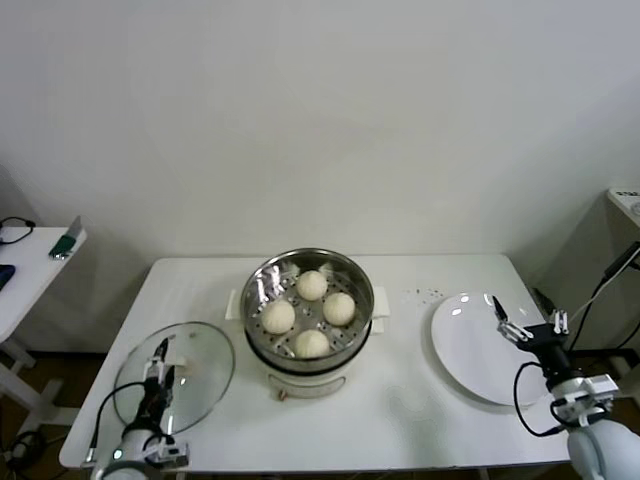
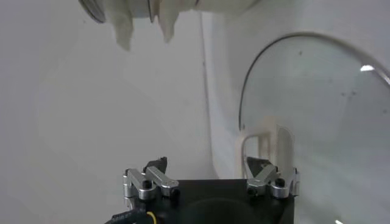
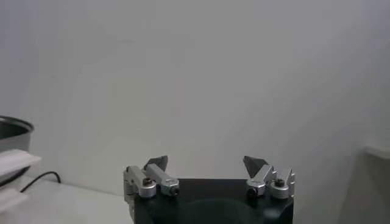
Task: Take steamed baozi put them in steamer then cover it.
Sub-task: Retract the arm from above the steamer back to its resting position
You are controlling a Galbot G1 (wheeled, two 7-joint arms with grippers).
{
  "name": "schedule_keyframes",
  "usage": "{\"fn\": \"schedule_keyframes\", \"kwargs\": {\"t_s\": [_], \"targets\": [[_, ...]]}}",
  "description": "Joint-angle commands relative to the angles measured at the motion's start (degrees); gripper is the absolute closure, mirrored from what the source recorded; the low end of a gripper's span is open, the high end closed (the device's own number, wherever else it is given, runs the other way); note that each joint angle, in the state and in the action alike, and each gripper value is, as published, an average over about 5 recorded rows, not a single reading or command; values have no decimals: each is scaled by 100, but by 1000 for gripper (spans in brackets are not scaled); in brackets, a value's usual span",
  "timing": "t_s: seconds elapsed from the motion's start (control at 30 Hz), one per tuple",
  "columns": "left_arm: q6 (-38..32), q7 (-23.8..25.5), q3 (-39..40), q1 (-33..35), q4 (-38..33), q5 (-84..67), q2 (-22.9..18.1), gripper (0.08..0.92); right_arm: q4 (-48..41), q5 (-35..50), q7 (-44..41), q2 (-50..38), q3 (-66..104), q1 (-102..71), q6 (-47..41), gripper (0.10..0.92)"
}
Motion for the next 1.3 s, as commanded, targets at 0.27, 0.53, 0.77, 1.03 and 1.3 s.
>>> {"fn": "schedule_keyframes", "kwargs": {"t_s": [0.27,0.53,0.77,1.03,1.3], "targets": [[-190,-445,41,-812,1133,-7,23,177,-30,-95,-253,179,464,-391,128,203],[-290,-564,38,-739,1094,-57,44,234,-106,-133,-403,246,517,-457,201,203],[-295,-505,47,-745,1041,-102,46,433,-163,-256,-509,332,491,-460,260,203],[-307,-492,46,-705,1017,-281,58,666,-281,-367,-523,373,526,-441,342,203],[-2,-426,49,-259,-76,-531,253,848,-466,-435,-528,310,586,-423,411,203]]}}
